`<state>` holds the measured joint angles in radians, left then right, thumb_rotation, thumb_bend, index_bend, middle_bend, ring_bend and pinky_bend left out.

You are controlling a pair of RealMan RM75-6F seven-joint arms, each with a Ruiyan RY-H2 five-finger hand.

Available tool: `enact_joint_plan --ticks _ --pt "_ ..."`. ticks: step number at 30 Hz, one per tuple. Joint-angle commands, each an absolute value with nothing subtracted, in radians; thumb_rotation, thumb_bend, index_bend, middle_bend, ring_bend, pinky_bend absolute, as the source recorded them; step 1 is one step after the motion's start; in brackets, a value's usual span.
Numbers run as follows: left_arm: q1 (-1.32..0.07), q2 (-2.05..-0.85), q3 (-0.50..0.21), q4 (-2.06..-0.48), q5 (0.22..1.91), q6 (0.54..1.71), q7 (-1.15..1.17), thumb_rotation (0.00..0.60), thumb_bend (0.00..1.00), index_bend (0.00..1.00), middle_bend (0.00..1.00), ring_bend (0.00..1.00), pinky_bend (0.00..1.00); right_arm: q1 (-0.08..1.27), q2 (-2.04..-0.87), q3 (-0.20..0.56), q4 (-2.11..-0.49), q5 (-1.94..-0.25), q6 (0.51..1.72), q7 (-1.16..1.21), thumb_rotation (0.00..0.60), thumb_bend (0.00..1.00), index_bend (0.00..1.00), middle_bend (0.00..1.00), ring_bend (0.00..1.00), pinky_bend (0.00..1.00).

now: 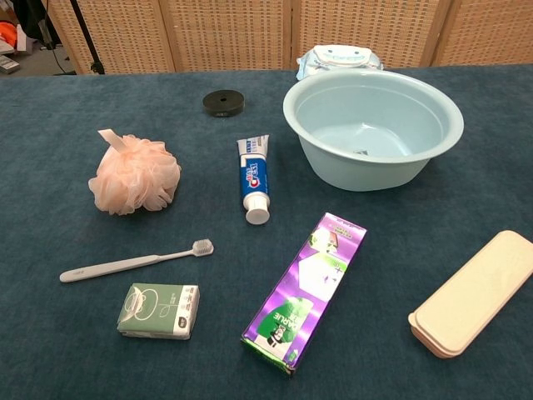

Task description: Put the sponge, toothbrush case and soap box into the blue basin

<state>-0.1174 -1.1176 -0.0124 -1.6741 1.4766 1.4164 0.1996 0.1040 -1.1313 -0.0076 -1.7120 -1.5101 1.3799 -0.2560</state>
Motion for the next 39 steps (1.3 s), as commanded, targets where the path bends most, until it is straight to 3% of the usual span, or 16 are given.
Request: enact_joint_plan --ticks 1,11,20,39 --pt "-0.123 -1.112 -0.011 -1.682 1.473 1.403 0.187 0.6 0.22 0.0 0.0 0.0 0.01 0.104 -1.132 -0.008 -1.713 -1.51 1.379 -0.258 0.6 0.08 0.0 0.0 0.0 0.0" --pt "-0.221 -1.021 -0.05 -1.775 1.437 1.257 0.119 0.6 0.21 0.0 0.0 0.0 0.01 0.102 -1.132 -0.009 -1.719 -1.513 1.384 -0.263 0.6 0.08 0.0 0.0 0.0 0.0" --pt "-0.376 -0.988 -0.097 -1.803 1.322 1.004 0.081 0.6 0.21 0.0 0.0 0.0 0.01 0.101 -1.126 -0.008 -1.721 -1.516 1.386 -0.254 0.6 0.08 0.0 0.0 0.0 0.0" --pt "-0.584 -1.069 -0.127 -1.844 1.06 0.828 0.309 0.6 0.19 0.0 0.0 0.0 0.01 0.102 -1.128 -0.015 -1.726 -1.536 1.387 -0.249 0.6 0.09 0.0 0.0 0.0 0.0"
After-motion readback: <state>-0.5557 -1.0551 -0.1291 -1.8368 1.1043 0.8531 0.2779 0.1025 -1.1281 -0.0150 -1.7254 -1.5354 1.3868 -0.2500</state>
